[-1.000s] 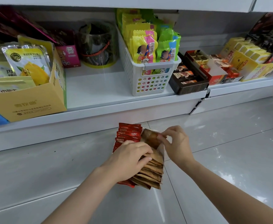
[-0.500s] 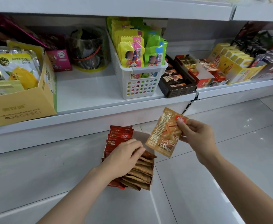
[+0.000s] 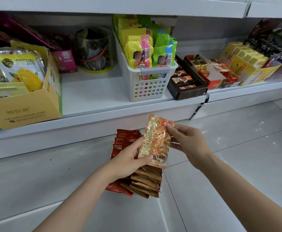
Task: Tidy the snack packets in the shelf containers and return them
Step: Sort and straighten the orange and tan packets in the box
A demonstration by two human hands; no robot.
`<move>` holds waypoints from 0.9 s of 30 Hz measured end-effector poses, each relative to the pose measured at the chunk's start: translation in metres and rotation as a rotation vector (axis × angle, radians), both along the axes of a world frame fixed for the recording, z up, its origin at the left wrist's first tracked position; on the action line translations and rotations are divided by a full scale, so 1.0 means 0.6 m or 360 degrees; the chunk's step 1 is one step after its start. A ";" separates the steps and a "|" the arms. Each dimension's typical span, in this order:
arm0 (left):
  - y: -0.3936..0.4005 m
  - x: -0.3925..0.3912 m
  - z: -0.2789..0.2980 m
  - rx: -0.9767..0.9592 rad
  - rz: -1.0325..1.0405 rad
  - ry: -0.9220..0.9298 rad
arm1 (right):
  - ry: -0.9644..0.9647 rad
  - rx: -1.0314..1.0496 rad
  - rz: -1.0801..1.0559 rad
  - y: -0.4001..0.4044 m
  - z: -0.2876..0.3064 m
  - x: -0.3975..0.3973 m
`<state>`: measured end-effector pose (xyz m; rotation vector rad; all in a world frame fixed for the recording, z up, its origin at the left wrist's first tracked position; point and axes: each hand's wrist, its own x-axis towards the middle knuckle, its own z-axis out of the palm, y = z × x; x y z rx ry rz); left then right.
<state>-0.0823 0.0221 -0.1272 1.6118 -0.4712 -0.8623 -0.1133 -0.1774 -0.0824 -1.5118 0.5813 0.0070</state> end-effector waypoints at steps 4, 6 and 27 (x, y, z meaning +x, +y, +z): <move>0.000 0.001 -0.005 -0.0074 0.0024 0.0039 | 0.0000 0.0006 -0.0049 0.000 -0.002 0.002; 0.001 0.001 -0.005 -0.0086 0.0037 0.0036 | -0.0002 -0.0015 -0.0060 0.002 -0.002 0.003; -0.002 -0.006 -0.006 -0.0169 0.0307 0.0138 | 0.0058 0.0305 -0.0013 0.020 0.021 0.013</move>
